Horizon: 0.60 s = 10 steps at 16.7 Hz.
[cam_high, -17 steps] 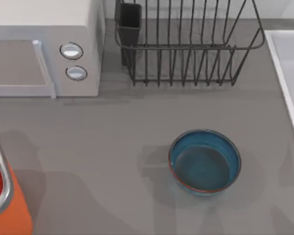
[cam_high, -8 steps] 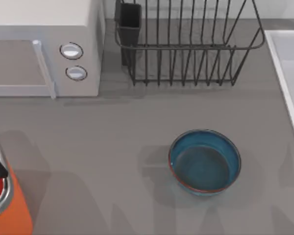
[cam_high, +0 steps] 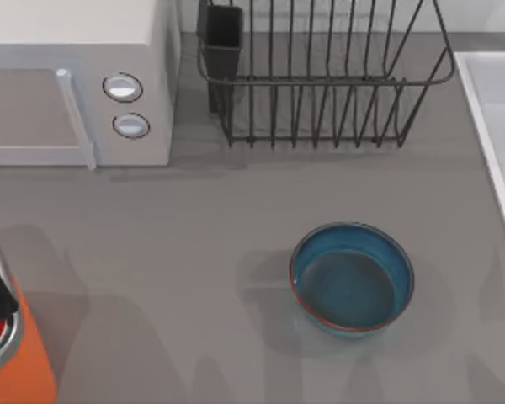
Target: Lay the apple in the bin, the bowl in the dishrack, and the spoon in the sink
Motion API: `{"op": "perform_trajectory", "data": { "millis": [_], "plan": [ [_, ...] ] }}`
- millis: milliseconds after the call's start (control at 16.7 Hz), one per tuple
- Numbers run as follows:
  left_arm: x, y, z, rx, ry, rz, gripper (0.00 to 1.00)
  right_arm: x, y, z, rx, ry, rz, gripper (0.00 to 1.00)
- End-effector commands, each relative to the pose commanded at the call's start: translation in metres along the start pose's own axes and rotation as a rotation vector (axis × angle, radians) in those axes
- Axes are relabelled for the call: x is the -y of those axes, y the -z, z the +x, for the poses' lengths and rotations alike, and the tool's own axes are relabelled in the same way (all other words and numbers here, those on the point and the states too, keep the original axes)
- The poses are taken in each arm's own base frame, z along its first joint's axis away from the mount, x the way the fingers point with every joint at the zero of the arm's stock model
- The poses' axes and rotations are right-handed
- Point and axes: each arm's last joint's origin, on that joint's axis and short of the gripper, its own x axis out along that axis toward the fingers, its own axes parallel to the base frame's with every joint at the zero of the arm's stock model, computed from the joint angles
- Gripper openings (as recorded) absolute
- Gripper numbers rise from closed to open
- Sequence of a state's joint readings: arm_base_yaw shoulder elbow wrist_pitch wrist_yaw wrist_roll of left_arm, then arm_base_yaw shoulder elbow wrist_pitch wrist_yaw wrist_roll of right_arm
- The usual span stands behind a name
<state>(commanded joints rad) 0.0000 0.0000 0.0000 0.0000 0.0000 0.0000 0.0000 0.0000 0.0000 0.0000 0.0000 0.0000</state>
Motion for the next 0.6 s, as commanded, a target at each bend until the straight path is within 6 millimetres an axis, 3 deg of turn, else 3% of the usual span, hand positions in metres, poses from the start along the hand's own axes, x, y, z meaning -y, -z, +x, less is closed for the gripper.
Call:
{"op": "perform_trajectory", "data": {
  "millis": [300,600],
  "plan": [
    [0.000,0.000,0.000,0.000,0.000,0.000,1.00,-0.001,-0.005,0.000,-0.028,-0.011,0.011,1.00],
    [0.000,0.000,0.000,0.000,0.000,0.000,1.00,-0.011,-0.044,0.009,-0.258,-0.080,0.081,1.00]
  ]
}}
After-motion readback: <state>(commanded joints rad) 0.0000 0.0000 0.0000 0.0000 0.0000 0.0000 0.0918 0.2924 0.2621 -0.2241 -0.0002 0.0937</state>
